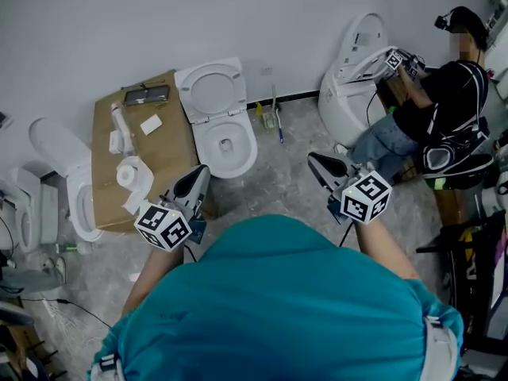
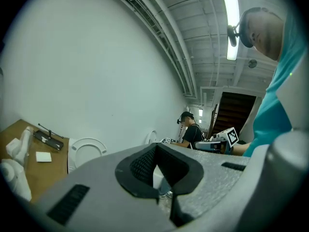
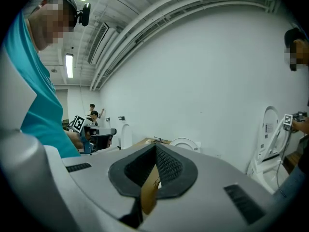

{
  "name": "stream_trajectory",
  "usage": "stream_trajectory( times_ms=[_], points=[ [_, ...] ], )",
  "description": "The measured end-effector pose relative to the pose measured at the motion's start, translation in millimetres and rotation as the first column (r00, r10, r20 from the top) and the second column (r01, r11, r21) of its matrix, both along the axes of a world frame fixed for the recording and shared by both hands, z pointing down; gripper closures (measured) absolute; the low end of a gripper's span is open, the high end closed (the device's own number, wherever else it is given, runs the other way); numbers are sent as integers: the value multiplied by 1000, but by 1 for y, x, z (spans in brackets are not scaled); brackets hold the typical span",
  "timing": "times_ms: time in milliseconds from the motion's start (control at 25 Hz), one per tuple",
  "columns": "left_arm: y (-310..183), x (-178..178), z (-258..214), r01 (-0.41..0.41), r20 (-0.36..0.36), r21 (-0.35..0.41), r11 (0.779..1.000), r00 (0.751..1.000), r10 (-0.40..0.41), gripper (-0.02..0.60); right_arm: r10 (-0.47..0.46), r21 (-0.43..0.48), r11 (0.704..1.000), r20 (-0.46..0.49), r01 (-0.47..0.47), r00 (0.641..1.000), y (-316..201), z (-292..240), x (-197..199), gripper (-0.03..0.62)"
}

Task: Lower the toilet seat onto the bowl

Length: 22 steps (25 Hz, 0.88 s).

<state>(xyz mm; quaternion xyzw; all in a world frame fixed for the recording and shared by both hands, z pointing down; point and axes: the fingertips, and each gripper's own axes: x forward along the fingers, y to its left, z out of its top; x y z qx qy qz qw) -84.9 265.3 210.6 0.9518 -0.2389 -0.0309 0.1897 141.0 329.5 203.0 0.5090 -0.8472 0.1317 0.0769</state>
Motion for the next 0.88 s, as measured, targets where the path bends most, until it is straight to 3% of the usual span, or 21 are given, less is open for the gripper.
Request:
stream_trajectory(
  times_ms=[480,680,880],
  points=[
    [-61,13,33,141,42,-15,990,989,-140,580,-127,-7,992,39,128,991,-98,36,28,605],
    [-96,56,41,226,70,-16,974,972,-225,580,-218,-1,976,54,218,974,-155,44,73,605],
    [-142,129,36,310,52,-44,950,950,-308,580,-312,-8,950,45,313,949,-218,43,141,605]
  ],
)
